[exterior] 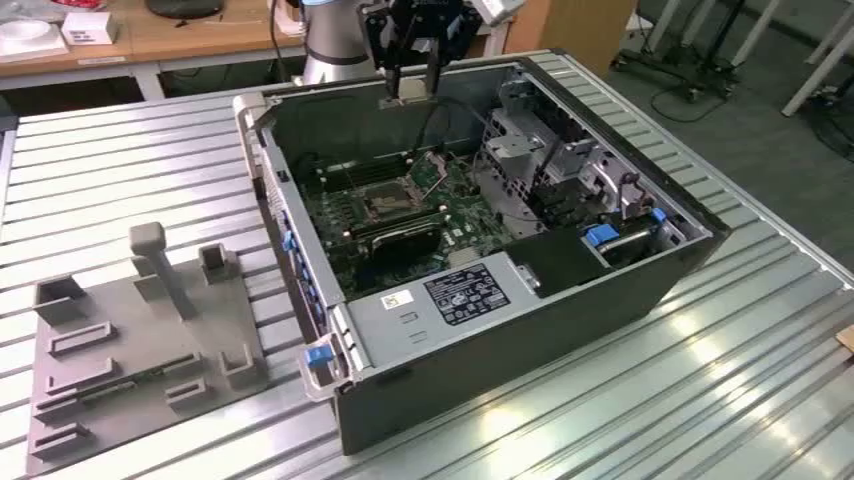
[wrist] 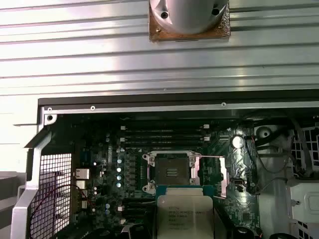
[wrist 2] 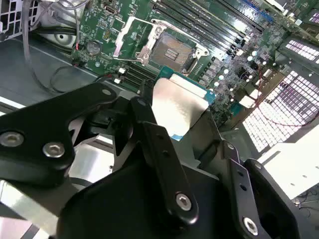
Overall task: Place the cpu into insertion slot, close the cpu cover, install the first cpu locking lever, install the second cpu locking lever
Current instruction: 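Place the cpu into insertion slot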
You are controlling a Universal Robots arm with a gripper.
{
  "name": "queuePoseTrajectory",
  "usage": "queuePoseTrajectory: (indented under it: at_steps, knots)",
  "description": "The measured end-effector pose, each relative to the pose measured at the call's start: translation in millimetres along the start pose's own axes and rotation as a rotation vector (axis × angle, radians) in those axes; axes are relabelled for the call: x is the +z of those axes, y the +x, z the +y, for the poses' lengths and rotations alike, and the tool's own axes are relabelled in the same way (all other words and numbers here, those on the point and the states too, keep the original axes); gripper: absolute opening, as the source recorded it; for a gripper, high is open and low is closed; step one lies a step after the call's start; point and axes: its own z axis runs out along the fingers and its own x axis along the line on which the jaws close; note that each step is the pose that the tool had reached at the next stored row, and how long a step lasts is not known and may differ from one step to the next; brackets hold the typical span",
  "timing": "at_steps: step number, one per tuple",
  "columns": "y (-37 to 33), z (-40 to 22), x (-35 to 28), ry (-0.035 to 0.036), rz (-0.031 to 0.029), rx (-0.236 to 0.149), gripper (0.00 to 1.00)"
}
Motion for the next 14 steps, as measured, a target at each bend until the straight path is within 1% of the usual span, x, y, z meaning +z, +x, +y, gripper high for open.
queuePoseTrajectory:
  at_steps: [14]
  knots:
    - [0.4,-0.2,2.2,0.0001,0.0001,0.000,0.54]
